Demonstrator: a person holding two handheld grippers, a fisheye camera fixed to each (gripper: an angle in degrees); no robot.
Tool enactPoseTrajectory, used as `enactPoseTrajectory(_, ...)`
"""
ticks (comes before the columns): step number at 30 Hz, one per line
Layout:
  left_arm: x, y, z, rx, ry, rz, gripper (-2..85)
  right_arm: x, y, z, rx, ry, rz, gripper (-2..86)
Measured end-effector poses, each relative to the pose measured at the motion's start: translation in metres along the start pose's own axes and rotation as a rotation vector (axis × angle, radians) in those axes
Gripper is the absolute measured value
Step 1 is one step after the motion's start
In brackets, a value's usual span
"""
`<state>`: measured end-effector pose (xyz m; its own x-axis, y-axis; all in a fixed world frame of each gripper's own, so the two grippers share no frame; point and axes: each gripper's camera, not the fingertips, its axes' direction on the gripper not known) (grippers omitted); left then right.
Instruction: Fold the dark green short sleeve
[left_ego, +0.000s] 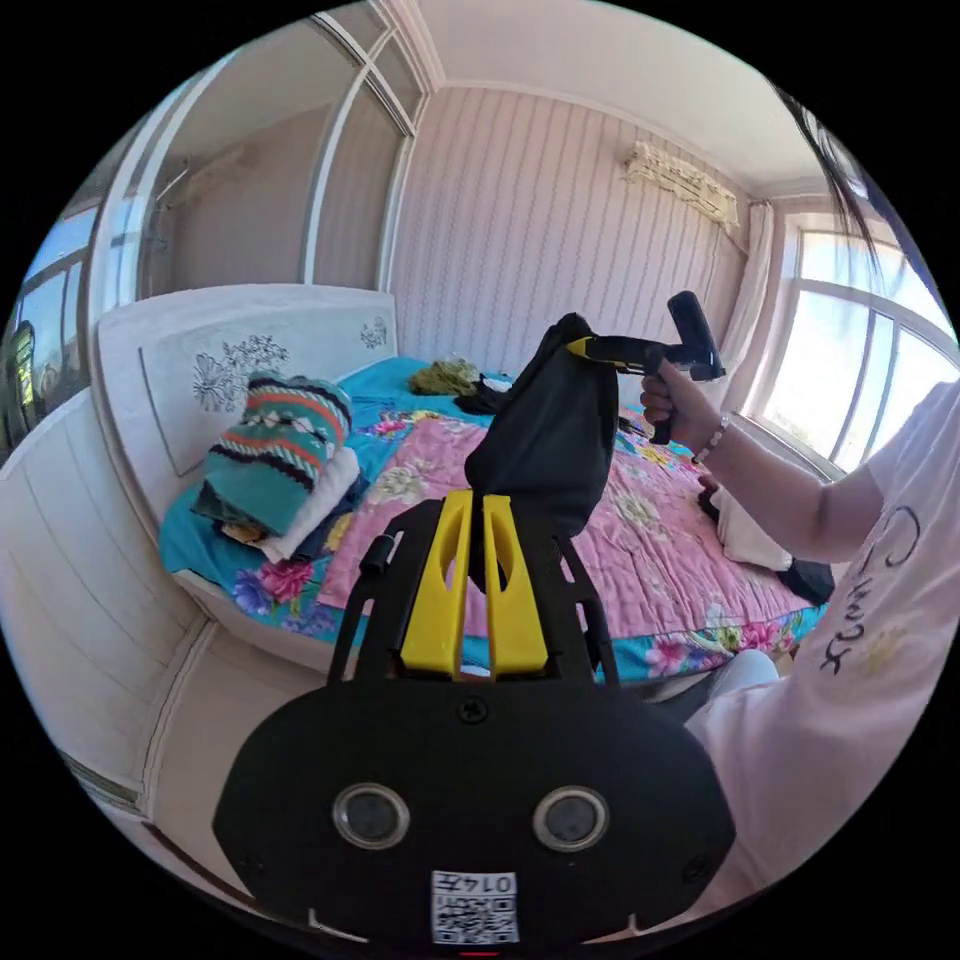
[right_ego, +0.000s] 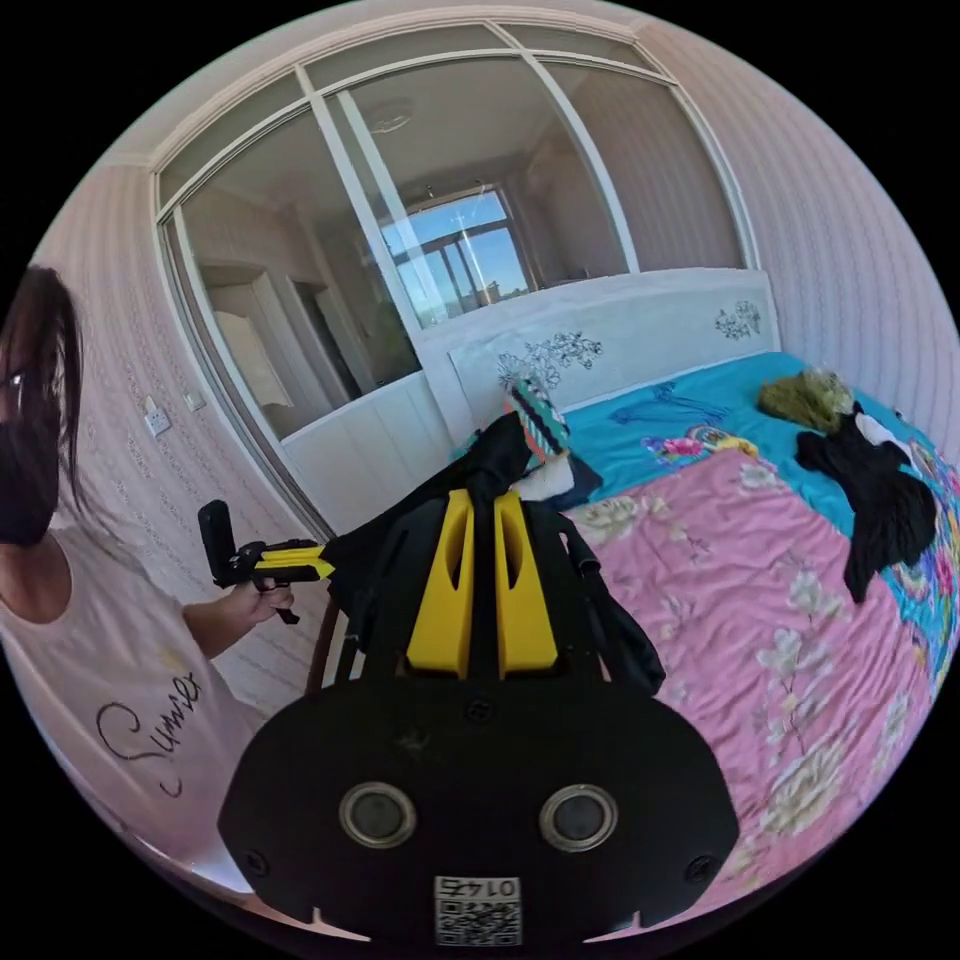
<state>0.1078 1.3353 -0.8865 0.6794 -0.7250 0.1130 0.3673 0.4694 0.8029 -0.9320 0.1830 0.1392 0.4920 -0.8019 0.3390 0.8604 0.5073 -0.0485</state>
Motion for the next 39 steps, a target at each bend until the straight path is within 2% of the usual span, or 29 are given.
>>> enactPoseTrajectory(2,-0.045,-0.028,0.009,-0.006,-0.076,-0.058,0.3,-0.004,-0.072,0.044,-0.072,-0.017,-0.022,3.5)
enactPoseTrajectory(4,-0.100,-0.050,0.030,0.021,-0.262,-0.134,3.5,-0.002,-0.135,0.096,-0.121,0.004,-0.012,5.0)
enactPoseTrajectory(6,-0.135,-0.052,0.057,-0.023,-0.370,-0.208,4.9,0.012,-0.186,0.167,-0.209,0.102,0.047,7.8)
enactPoseTrajectory(8,-0.161,-0.042,0.090,-0.127,-0.410,-0.277,5.9,0.025,-0.191,0.209,-0.348,0.204,0.112,10.1)
enactPoseTrajectory(10,-0.173,-0.018,0.125,-0.265,-0.404,-0.332,6.2,0.030,-0.171,0.224,-0.377,0.191,0.140,11.8)
enactPoseTrajectory(14,-0.138,0.017,0.127,-0.282,-0.381,-0.305,6.0,0.035,-0.068,0.205,-0.423,0.152,0.125,11.2)
enactPoseTrajectory(19,-0.009,0.068,0.081,-0.169,-0.149,-0.111,4.8,0.014,0.121,0.092,-0.385,0.151,0.221,9.5)
enactPoseTrajectory(21,0.052,0.084,0.069,-0.148,-0.100,0.014,4.3,-0.018,0.233,0.013,-0.357,0.249,0.346,8.0)
enactPoseTrajectory(22,0.096,0.095,0.062,-0.122,-0.069,0.114,3.9,-0.029,0.261,-0.007,-0.355,0.281,0.371,7.9)
enactPoseTrajectory(25,0.208,0.114,0.055,-0.106,0.047,0.341,3.6,-0.097,0.386,-0.113,-0.317,0.536,0.522,7.6)
enactPoseTrajectory(28,0.307,0.115,0.060,-0.098,0.269,0.403,3.6,-0.178,0.490,-0.212,-0.222,0.777,0.648,8.7)
enactPoseTrajectory(30,0.367,0.113,0.066,-0.070,0.406,0.432,3.7,-0.238,0.567,-0.278,-0.087,0.940,0.759,9.5)
enactPoseTrajectory(35,0.535,0.114,0.088,-0.041,0.644,0.601,5.4,-0.329,0.704,-0.363,0.135,1.098,0.981,11.1)
enactPoseTrajectory(39,0.678,0.131,0.110,-0.068,0.825,0.709,7.3,-0.377,0.800,-0.393,0.153,1.168,1.099,11.4)
